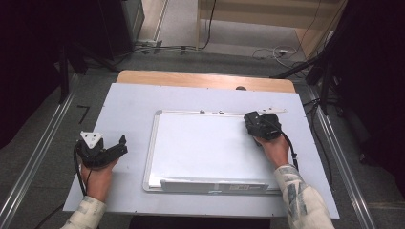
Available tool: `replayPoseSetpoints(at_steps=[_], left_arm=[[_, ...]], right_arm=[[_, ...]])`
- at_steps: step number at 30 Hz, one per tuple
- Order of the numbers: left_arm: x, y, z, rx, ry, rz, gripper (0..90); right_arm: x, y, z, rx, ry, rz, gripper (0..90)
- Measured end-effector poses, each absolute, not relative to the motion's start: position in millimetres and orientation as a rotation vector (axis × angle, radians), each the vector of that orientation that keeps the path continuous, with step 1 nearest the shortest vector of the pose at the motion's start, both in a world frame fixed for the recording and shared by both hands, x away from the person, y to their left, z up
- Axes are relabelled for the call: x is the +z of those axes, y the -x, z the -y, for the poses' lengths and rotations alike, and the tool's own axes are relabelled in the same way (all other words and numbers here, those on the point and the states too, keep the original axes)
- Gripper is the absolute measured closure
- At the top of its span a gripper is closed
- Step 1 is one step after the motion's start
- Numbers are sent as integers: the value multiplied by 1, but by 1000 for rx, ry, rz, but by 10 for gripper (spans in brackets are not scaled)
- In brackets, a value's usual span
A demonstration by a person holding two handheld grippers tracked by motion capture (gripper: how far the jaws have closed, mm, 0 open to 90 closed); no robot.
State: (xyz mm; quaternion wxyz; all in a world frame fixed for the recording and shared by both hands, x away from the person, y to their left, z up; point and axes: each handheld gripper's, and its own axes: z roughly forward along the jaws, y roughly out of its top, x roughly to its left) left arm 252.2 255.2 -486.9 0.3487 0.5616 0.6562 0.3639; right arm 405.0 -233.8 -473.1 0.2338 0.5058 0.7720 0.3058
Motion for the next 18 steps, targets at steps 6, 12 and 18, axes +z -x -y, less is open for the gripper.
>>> replayPoseSetpoints(at_steps=[6,12,18], left_arm=[[-487,-252,-255,943,-1455,-1700,63],[-486,-252,-255,943,-1453,-1700,63],[-486,-252,-254,941,-1457,-1696,63]], right_arm=[[-469,-401,239,828,-1419,-2081,388],[-468,-400,244,791,-1482,-2017,388],[-472,-407,244,728,-1579,-1928,387]])
